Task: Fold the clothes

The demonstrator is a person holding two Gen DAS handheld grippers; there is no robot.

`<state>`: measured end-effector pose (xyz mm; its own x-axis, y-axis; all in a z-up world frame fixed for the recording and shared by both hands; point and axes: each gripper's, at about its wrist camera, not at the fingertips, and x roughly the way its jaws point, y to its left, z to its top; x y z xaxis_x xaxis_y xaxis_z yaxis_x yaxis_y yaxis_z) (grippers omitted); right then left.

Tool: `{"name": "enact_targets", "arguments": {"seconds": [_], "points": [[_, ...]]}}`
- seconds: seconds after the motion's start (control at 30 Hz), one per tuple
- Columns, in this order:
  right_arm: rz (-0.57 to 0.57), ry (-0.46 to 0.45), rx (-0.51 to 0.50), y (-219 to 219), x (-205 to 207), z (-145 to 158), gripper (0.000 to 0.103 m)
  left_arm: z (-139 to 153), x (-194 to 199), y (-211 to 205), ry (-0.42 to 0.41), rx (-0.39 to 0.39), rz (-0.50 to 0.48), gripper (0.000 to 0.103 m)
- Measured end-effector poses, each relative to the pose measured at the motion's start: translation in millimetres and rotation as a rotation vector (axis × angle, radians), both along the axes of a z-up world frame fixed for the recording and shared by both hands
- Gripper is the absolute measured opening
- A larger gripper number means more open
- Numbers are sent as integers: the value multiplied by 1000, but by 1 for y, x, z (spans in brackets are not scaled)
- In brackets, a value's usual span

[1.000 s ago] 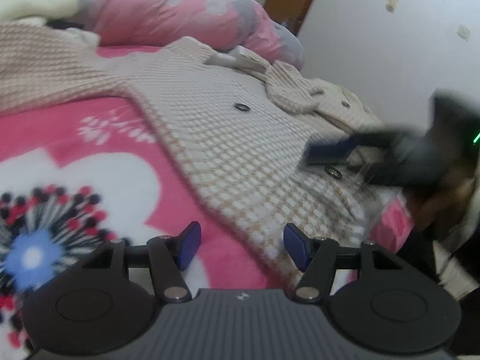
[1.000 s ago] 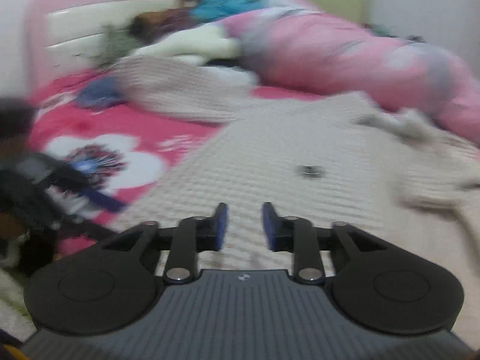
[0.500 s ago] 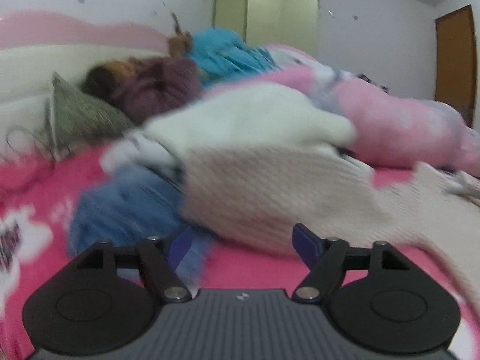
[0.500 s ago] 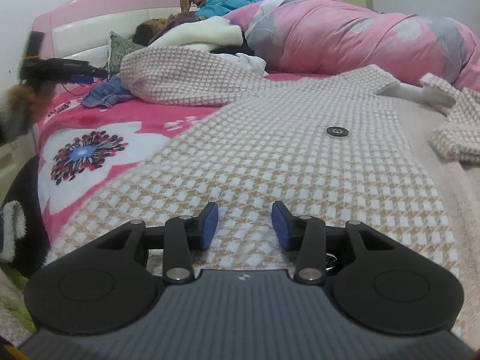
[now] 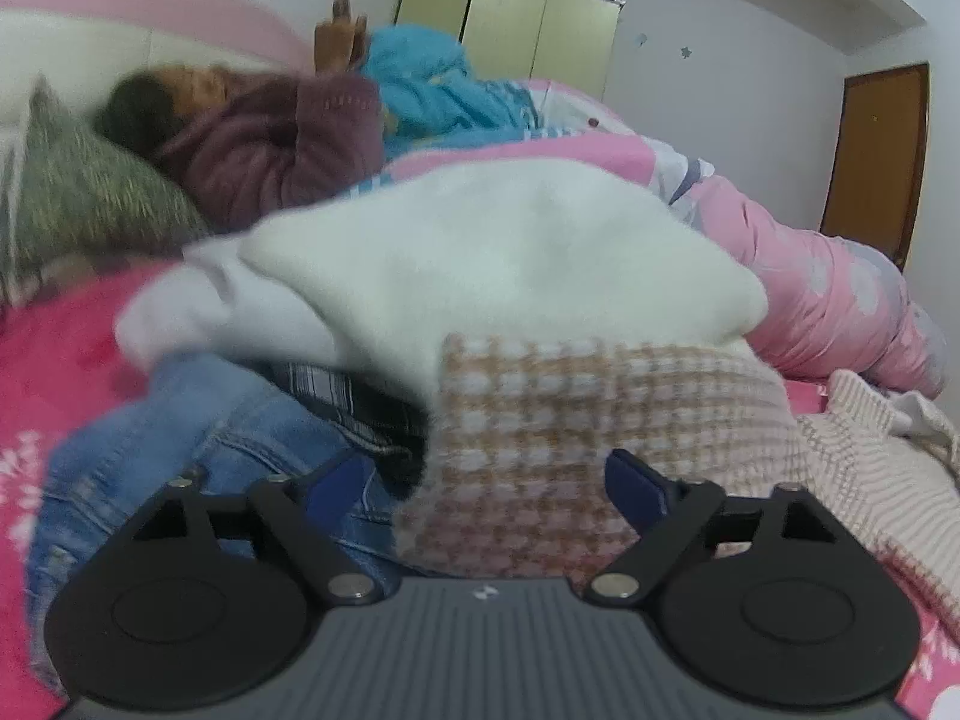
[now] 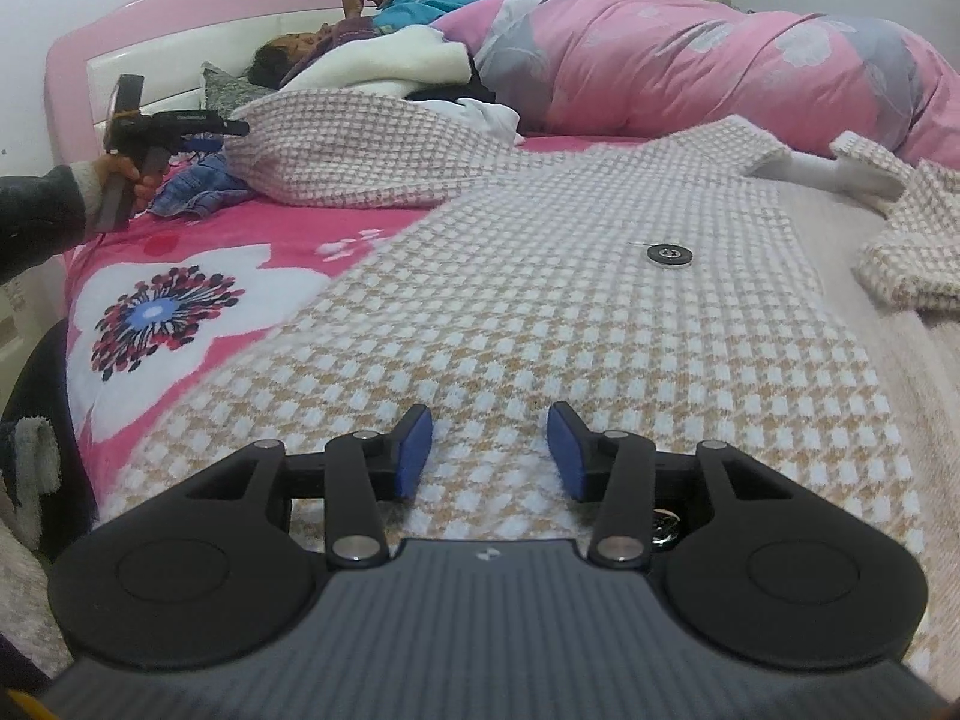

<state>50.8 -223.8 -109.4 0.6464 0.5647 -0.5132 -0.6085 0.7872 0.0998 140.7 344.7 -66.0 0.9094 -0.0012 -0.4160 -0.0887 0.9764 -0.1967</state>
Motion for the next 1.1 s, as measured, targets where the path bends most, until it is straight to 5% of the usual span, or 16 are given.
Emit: {"name": "enact_targets", "arguments": {"seconds": [0.07,0.13,0.17,0.23,0.33,0.47,0.7,0.8,0.93,1.1], "points": [[-4,1,2,0,-1,0,43,-6,7,9,15,-45,-21,75],[-5,3,6,-1,-1,1,43,-8,11,10,30,-72,-64,54],[-6,3,8,-1,-1,1,43,-6,11,5,32,-46,-74,50],[-7,-2,12,-2,-2,0,43,-2,9,-6,36,7,-87,24],[-6,-8,22,-4,-3,-1,43,10,-2,-28,36,95,-59,5],[-5,-19,38,-5,-4,-2,43,42,-33,-55,-54,114,-74,5],[0,-32,66,-10,-6,-4,43,137,-73,-85,-112,-204,-192,4],[3,-29,81,-12,-5,-4,43,164,-77,-88,-71,-413,-196,4],[6,-27,92,-13,-5,-4,44,158,-83,-68,20,-587,-85,4],[11,-20,108,-15,-4,-4,45,97,-76,-28,152,-517,120,5]]}}
